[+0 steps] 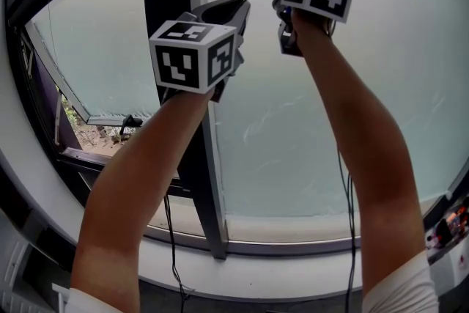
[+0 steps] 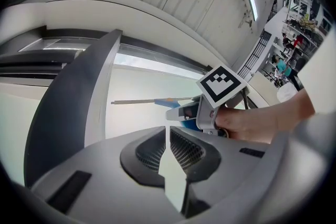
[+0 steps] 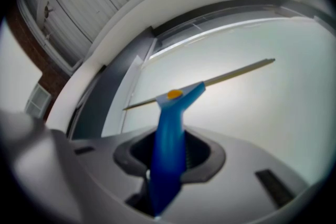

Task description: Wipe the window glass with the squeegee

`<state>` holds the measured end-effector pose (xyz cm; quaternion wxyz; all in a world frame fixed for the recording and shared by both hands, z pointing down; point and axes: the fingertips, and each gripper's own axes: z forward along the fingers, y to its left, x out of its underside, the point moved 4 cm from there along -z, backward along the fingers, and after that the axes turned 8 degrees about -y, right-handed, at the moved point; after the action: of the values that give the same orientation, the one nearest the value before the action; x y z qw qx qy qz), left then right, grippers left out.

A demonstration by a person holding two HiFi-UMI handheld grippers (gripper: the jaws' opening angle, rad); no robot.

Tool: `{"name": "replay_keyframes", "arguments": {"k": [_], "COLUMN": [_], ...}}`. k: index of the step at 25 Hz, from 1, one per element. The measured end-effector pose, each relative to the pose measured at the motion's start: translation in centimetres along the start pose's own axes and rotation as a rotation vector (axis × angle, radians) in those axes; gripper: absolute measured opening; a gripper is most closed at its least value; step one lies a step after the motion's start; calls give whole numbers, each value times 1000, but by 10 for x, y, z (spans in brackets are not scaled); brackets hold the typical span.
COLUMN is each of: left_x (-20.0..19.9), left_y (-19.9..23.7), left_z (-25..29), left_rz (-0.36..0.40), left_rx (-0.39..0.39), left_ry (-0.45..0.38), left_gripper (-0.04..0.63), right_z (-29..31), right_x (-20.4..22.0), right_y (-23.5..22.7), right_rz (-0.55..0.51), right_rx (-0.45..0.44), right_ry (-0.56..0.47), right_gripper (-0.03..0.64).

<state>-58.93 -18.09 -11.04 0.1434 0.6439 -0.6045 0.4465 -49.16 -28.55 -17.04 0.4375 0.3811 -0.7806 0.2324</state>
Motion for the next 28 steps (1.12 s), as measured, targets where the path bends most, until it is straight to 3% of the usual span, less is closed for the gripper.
{"name": "replay_keyframes", "arguments": {"k": [14, 28], "left_x": [-12, 20], "left_y": [2, -5], "left_z": [5, -6], "left_rz": [3, -37], "left_rx": [21, 46], "left_ry": [-23, 26], "left_gripper": [48, 48], "right_z": [25, 20], "right_x": [-7, 11], "right_y": [10, 9], "right_rz": [16, 2], "right_rx": [10, 39], "right_ry": [27, 61], "right_gripper": [123, 121]}}
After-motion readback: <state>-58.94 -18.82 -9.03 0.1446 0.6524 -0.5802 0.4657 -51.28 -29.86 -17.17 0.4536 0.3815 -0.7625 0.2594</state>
